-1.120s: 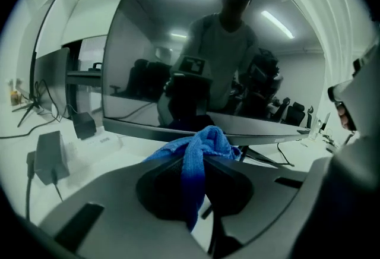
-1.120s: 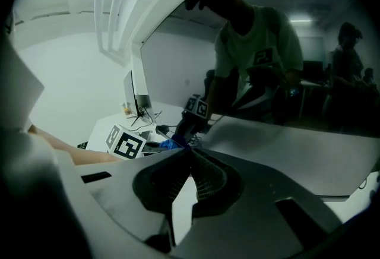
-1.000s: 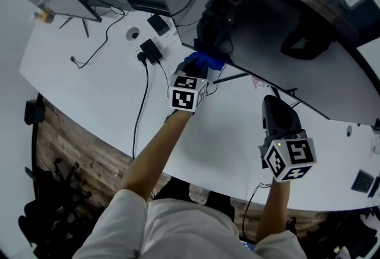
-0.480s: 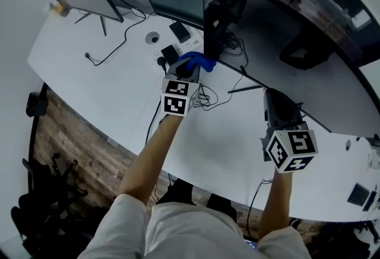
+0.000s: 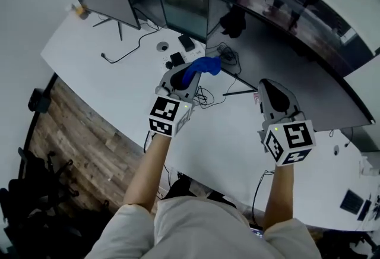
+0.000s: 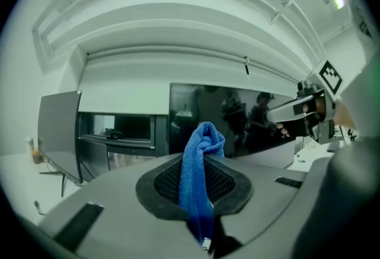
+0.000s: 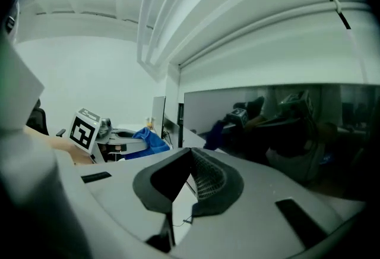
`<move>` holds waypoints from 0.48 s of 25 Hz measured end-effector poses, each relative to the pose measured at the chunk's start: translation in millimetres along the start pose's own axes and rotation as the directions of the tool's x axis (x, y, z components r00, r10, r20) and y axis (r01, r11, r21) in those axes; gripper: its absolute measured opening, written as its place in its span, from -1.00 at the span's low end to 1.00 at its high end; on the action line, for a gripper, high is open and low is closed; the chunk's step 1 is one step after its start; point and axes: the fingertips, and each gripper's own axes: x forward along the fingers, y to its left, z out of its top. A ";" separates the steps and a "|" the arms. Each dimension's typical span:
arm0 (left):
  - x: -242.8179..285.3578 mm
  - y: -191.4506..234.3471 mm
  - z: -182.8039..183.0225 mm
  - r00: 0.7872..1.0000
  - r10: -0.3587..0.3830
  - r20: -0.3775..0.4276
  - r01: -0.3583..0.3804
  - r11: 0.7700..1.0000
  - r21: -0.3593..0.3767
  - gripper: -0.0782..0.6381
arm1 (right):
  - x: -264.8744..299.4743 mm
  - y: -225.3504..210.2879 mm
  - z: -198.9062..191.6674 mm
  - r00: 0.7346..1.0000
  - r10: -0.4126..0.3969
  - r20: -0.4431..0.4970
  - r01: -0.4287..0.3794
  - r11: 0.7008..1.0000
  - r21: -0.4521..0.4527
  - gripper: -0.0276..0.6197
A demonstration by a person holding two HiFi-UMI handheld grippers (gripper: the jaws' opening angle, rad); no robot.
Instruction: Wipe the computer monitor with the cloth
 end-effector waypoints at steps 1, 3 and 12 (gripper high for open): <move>-10.3 -8.9 12.8 1.000 0.001 0.013 -0.001 1.000 0.013 -0.63 | -8.3 3.0 6.9 1.000 0.004 0.010 -0.004 1.000 -0.018 -0.87; -31.7 -25.8 35.5 1.000 0.007 0.029 -0.009 0.998 0.058 -0.63 | -26.2 10.2 19.5 0.999 0.014 0.034 -0.012 0.999 -0.049 -0.88; -106.1 -70.7 119.4 0.993 0.034 0.117 -0.058 0.975 0.214 -0.63 | -81.7 38.0 68.0 0.989 0.054 0.137 -0.038 0.993 -0.112 -0.88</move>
